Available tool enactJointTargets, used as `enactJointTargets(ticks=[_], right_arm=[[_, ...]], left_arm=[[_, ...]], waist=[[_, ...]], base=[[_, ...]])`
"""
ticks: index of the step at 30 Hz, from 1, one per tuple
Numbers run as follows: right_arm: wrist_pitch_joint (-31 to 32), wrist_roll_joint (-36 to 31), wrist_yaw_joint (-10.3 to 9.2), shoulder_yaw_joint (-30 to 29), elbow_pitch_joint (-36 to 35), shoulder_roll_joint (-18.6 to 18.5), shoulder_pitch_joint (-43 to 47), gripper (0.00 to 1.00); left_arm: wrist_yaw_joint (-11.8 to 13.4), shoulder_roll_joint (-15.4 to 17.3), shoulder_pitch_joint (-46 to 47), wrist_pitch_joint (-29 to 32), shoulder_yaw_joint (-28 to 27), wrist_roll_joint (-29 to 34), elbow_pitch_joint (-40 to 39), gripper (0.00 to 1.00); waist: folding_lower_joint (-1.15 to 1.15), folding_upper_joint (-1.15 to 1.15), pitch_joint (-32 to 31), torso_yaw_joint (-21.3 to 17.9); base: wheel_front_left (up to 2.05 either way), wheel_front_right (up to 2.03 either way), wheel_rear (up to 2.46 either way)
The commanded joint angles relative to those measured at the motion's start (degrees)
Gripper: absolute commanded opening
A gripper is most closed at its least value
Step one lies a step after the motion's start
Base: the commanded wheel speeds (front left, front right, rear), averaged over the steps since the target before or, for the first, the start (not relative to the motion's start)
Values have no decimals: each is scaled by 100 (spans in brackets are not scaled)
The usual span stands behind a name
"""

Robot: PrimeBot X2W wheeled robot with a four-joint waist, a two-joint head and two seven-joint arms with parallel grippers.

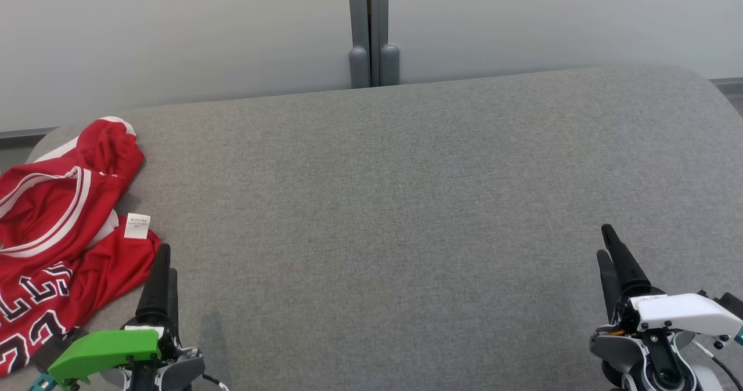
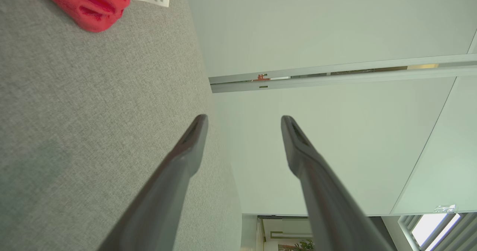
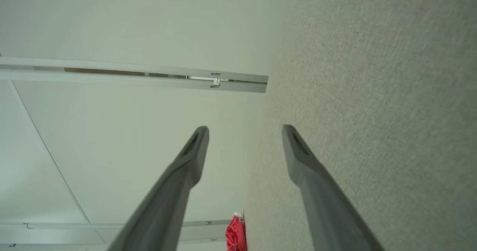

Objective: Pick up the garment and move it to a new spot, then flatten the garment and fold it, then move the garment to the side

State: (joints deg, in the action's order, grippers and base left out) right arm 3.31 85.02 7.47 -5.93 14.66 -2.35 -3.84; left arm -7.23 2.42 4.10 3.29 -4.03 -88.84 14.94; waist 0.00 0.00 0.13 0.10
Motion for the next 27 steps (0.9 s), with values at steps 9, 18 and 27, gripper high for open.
enactJointTargets(ticks=[9, 18, 27], right_arm=[[-280, -1275, 2, 71, -354, -35, 45, 100], [-485, -2592, 2, 249, -544, -91, 150, 100], [-673, -3648, 2, 367, -595, -172, 214, 100]], left_arm=[[12, 31, -36, -279, 11, 999, -143, 100], [25, 32, -129, -485, 29, 2019, -231, 100], [39, 36, -211, -669, 48, 3170, -353, 100]], waist=[[0, 0, -16, 26], [0, 0, -30, 51], [0, 0, -40, 65]], base=[[0, 0, 0], [0, 0, 0], [0, 0, 0]])
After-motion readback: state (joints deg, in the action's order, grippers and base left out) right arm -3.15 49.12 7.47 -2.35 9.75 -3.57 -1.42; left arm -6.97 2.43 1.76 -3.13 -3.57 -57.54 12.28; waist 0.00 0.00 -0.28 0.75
